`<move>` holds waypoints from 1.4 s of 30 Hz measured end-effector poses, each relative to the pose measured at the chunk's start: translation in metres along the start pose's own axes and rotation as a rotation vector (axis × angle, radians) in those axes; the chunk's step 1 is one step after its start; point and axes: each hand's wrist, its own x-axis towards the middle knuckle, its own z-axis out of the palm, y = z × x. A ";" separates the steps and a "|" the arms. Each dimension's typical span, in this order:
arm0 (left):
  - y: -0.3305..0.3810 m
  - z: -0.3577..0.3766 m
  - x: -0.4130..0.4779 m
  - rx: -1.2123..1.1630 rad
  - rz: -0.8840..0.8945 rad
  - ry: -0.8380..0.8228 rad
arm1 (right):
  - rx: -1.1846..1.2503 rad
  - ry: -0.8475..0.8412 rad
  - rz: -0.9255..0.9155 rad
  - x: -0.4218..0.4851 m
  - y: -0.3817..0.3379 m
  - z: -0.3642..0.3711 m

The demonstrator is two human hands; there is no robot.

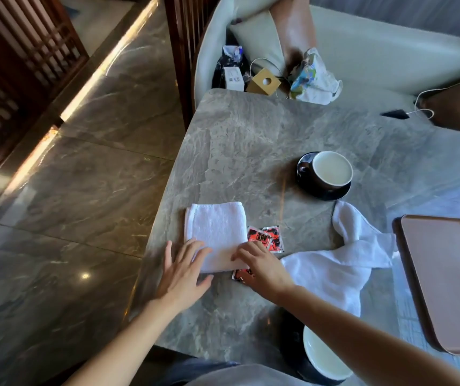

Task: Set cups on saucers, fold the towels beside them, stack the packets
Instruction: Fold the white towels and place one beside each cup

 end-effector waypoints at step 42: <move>0.002 -0.022 -0.023 -0.787 -0.519 0.086 | 0.331 0.032 0.021 0.004 -0.016 -0.007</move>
